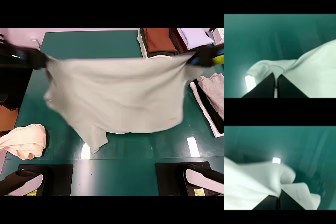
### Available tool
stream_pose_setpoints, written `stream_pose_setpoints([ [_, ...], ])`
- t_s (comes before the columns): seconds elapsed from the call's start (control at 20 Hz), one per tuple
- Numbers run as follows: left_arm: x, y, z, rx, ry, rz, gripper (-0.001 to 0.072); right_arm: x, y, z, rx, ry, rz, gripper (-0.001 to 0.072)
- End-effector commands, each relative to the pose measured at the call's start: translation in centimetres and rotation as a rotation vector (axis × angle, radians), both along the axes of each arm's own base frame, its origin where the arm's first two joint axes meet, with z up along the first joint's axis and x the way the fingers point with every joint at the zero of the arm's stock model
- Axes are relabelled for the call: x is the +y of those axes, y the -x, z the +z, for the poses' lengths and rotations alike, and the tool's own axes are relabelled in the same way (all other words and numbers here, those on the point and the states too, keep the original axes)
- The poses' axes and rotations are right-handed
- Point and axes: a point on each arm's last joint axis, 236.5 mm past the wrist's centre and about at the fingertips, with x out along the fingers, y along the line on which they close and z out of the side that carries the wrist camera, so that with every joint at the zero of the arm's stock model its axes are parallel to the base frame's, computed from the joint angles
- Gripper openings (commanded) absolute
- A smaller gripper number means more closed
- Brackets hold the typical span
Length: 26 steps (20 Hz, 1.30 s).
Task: Fold the shirts.
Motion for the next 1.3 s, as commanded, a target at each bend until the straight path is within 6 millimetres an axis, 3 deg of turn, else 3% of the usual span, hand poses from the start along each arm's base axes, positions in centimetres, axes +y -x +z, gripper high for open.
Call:
stream_pose_setpoints([
  [0.0,-0.4,-5.5,-11.3,0.14,-0.026,0.023,0.0027,1.1,-2.4,-11.9,0.249,0.023,0.007,0.0017],
  [0.05,-0.5,-6.6,-12.8,0.149,-0.019,0.036,0.003,1.2,-3.4,-13.3,0.257,0.022,0.003,0.0017],
  [0.1,-0.5,-7.2,-13.8,0.164,-0.011,0.052,0.024,1.2,-4.6,-14.0,0.258,0.019,-0.001,0.0091],
  [0.15,0.0,-7.5,-14.0,0.178,-0.003,0.07,0.0398,1.2,-5.6,-14.0,0.25,0.02,-0.001,0.0377],
  [0.2,1.0,-7.6,-13.8,0.187,0.004,0.096,0.0397,1.1,-6.6,-13.5,0.238,0.02,0.002,0.0461],
  [0.3,3.6,-6.6,-12.7,0.245,0.004,0.135,0.0397,0.6,-6.9,-11.7,0.228,0.02,0.011,0.045],
  [0.35,5.6,-5.1,-12.7,0.311,0.001,0.163,0.0397,0.8,-6.4,-10.9,0.229,0.016,0.033,0.045],
  [0.45,8.2,-1.6,-13.9,0.438,0.025,0.191,0.0397,1.3,-4.9,-9.6,0.231,0.017,0.077,0.0449],
  [0.55,9.4,1.9,-16.3,0.523,0.092,0.239,0.0398,2.3,-3.4,-9.0,0.213,0.019,0.094,0.0449],
  [0.75,7.6,9.5,-23.3,0.673,0.195,0.253,0.0398,4.2,-0.8,-9.0,0.154,0.019,0.104,0.045],
  [0.85,5.9,11.9,-26.3,0.742,0.27,0.267,0.0399,4.8,0.2,-9.2,0.131,0.017,0.103,0.0449],
  [0.95,4.1,12.4,-27.6,0.743,0.362,0.27,0.0399,5.2,1.1,-9.4,0.122,0.016,0.107,0.0448],
  [1.05,2.4,11.7,-27.5,0.705,0.449,0.25,0.0398,5.2,1.6,-9.3,0.122,0.017,0.108,0.0448],
  [1.25,0.2,11.8,-28.1,0.69,0.429,0.212,0.0397,5.2,1.8,-8.2,0.091,0.016,0.106,0.0449],
])
